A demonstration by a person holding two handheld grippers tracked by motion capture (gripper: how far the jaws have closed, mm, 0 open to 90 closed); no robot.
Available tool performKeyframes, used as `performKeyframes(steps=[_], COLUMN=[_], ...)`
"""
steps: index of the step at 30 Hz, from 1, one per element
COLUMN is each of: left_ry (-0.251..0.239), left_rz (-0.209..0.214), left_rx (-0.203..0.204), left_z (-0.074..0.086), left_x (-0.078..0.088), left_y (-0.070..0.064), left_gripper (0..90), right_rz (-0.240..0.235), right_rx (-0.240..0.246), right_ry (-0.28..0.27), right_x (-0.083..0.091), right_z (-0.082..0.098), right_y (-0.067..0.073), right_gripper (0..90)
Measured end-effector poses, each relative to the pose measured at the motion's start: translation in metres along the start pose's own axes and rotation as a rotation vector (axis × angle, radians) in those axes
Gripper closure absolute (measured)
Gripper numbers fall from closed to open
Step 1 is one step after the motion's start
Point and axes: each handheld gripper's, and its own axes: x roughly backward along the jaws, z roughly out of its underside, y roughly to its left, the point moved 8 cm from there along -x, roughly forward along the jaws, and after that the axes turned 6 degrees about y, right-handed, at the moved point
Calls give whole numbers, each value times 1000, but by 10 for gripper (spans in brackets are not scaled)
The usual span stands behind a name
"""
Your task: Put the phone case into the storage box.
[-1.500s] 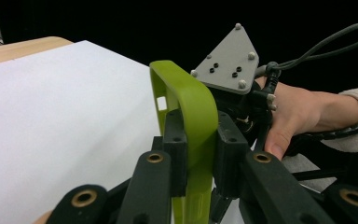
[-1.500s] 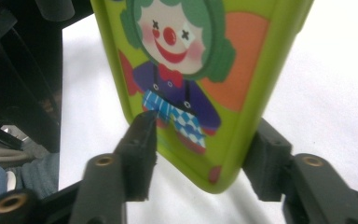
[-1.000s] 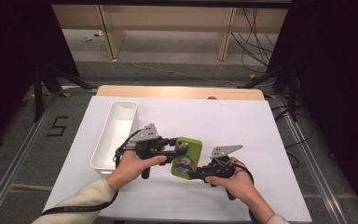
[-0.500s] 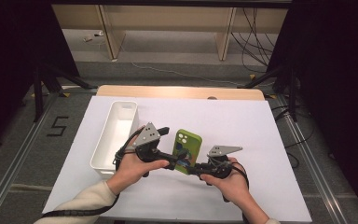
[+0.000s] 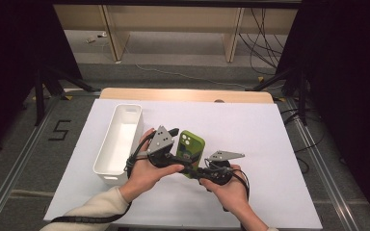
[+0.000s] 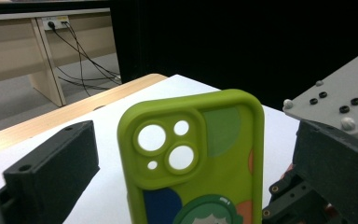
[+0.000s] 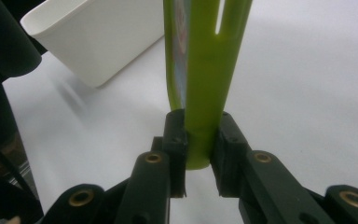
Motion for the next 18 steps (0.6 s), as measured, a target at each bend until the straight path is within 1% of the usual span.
performKeyframes(steps=[6, 12, 15, 16, 18], left_ry=[4, 7, 7, 6, 5], left_rz=[-27, -39, -46, -47, -52], left_rx=[-1, -1, 0, -1, 0], left_z=[0, 2, 2, 2, 3], left_x=[-4, -6, -7, -7, -7], left_y=[1, 3, 4, 4, 5], left_gripper=[0, 0, 0, 0, 3], right_rz=[31, 40, 37, 44, 40], right_rx=[-16, -15, -18, -9, -14], right_ry=[3, 1, 4, 2, 3], right_x=[-3, -6, -8, -9, -10], right_z=[-1, -3, -3, -3, -3], right_y=[1, 3, 4, 4, 5], right_gripper=[781, 782, 781, 781, 781])
